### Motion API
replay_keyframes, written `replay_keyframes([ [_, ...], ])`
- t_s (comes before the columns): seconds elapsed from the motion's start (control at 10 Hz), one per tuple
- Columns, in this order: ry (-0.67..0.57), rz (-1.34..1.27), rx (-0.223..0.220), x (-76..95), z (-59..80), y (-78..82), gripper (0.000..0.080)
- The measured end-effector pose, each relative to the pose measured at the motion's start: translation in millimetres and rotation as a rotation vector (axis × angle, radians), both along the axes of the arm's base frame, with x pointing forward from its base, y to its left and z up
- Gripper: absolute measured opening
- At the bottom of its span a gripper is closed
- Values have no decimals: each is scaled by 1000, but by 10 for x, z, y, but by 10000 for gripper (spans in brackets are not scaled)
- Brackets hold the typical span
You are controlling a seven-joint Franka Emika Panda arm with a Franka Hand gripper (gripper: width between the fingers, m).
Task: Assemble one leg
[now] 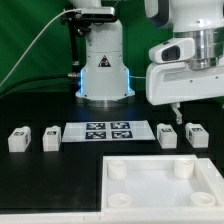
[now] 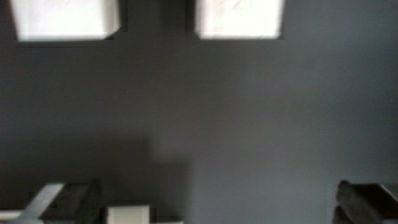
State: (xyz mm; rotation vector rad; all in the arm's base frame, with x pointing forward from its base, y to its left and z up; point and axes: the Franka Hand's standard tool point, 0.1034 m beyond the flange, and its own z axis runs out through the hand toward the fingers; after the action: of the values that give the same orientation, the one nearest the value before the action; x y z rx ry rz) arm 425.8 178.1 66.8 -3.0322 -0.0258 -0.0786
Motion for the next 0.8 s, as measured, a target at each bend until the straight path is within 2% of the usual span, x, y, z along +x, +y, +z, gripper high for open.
replay_keyframes([
  [0.2, 47, -25, -4, -88, -112, 37, 649],
  [0.3, 172, -47, -18, -144, -164, 50, 649],
  [0.5, 352, -30, -43, -141, -197, 107, 649],
  [0.7, 545, -11, -64, -140, -131, 58, 649],
  [0.8, 657, -6, -74, -161, -141, 34, 649],
])
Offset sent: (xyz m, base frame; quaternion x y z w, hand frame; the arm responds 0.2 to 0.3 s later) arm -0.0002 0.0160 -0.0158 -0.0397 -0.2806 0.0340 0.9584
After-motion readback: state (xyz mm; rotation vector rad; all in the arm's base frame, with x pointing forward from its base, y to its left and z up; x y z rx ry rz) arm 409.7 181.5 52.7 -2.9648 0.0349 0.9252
